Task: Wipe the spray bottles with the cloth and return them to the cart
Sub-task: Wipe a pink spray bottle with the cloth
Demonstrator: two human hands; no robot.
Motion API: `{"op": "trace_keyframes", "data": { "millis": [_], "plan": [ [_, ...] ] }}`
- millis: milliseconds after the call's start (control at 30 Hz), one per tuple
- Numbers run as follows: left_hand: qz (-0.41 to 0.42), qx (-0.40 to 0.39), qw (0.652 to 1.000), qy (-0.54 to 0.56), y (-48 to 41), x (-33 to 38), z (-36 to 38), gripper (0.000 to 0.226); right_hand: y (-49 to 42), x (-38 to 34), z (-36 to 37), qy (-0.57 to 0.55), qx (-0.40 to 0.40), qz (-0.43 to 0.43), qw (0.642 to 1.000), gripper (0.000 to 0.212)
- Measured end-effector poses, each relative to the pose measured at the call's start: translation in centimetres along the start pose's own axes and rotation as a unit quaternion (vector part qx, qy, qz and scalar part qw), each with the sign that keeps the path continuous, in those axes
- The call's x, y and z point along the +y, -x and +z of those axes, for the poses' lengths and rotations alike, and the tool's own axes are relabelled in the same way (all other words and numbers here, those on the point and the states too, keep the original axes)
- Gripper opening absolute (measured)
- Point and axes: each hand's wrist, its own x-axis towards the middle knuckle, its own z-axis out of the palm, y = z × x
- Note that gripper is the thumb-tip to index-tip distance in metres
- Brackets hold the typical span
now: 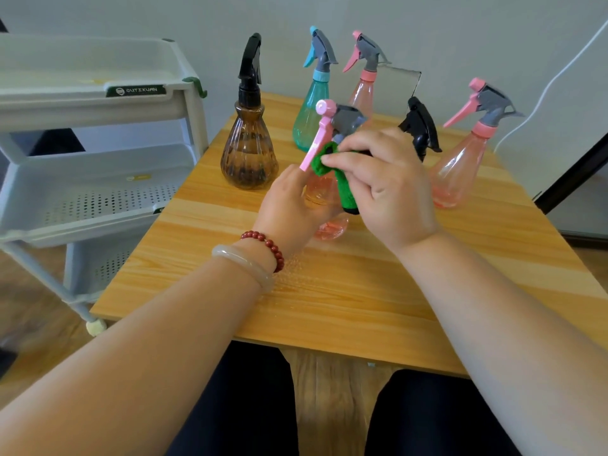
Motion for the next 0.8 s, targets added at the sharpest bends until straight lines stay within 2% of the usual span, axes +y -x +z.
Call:
{"op": "trace_keyframes", "data": {
  "millis": [133,300,367,467,567,700,800],
  "plan": [
    [-0.002,-0.014,1.000,-0.005,-0.1,0.0,0.0,0.059,-1.5,-0.5,-0.7,-0.001,0.064,0.017,0.998,0.018],
    [0.007,-0.032,0.999,0.015,0.1,0.0,-0.8,0.057,-0.9,-0.5,0.3,-0.021,-0.019,-0.032,0.999,0.027],
    [0.009,-0.073,0.997,0.025,0.2,-0.3,-1.4,0.064,-0.5,0.1,0.1,-0.008,-0.020,-0.032,0.999,0.021],
    [-0.021,-0.148,0.988,0.035,0.4,-0.9,-2.0,0.074,-1.0,0.1,-0.6,-0.001,0.023,-0.012,1.000,0.019],
    [-0.033,-0.135,0.989,0.042,0.2,-1.4,-1.8,0.074,-1.6,-0.4,-0.4,-0.007,0.052,0.005,0.999,0.019],
    [-0.031,-0.099,0.994,0.034,-0.2,-1.3,-1.4,0.068,0.3,-0.5,0.4,-0.022,-0.001,0.010,1.000,0.018],
    [-0.012,-0.092,0.996,0.015,-0.5,-1.0,-1.1,0.069,1.2,-0.3,-0.1,-0.031,0.003,0.043,0.999,0.020]
  ]
}}
